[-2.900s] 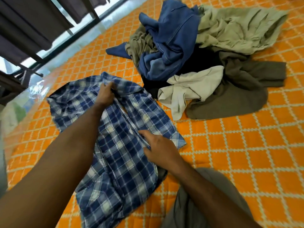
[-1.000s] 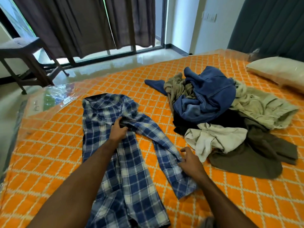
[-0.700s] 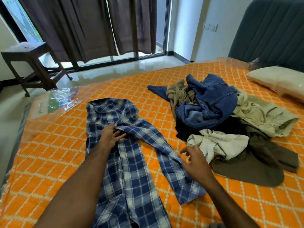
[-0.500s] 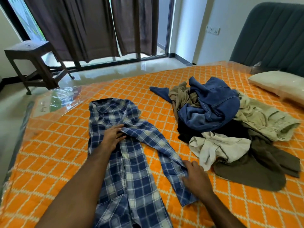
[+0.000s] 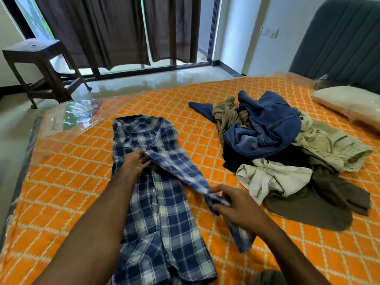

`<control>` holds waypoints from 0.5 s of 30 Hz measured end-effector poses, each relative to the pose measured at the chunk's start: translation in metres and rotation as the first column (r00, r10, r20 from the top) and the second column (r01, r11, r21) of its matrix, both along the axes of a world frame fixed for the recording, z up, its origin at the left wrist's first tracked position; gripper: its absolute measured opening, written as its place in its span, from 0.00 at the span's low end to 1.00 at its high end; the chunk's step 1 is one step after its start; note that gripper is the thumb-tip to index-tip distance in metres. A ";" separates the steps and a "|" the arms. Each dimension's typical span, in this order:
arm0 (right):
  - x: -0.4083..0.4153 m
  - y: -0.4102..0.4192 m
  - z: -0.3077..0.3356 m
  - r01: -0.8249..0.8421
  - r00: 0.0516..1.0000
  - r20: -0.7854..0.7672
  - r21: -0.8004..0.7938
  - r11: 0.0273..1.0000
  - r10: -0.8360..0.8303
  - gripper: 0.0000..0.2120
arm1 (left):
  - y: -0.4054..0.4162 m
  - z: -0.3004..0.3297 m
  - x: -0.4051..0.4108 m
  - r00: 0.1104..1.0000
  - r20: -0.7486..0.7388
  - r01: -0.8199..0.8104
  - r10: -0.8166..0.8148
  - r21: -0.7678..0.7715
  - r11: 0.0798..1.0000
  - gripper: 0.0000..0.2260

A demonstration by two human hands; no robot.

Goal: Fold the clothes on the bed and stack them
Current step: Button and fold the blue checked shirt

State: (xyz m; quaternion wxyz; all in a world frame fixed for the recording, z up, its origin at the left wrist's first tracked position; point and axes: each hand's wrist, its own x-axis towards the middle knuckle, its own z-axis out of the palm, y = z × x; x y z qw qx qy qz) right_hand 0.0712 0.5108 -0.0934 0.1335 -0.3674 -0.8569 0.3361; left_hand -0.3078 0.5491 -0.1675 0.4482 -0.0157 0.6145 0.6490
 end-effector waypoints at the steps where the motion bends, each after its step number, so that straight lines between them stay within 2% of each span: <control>1: -0.008 -0.011 0.005 -0.086 0.996 0.032 -0.044 0.995 0.088 0.14 | -0.001 0.001 -0.001 1.000 -0.008 -0.001 0.000 -0.010 1.000 0.06; 5: -0.054 -0.059 0.006 -0.302 0.939 0.130 -0.126 0.945 0.318 0.19 | 0.000 0.004 0.001 0.994 -0.098 0.039 -0.043 -0.043 0.998 0.04; 10: -0.090 -0.086 -0.022 -0.404 0.860 0.159 -0.368 0.838 0.484 0.26 | -0.009 0.003 -0.007 0.948 -0.293 0.076 -0.124 -0.169 0.983 0.12; 13: -0.094 -0.078 -0.037 -0.423 0.825 0.030 -0.629 0.653 0.564 0.26 | -0.017 -0.001 -0.018 0.882 -0.396 0.160 -0.257 -0.262 0.952 0.16; 15: -0.098 -0.052 -0.041 -0.396 0.840 -0.039 -0.725 0.563 0.541 0.21 | -0.019 0.002 -0.021 0.835 -0.427 0.226 -0.348 -0.311 0.923 0.12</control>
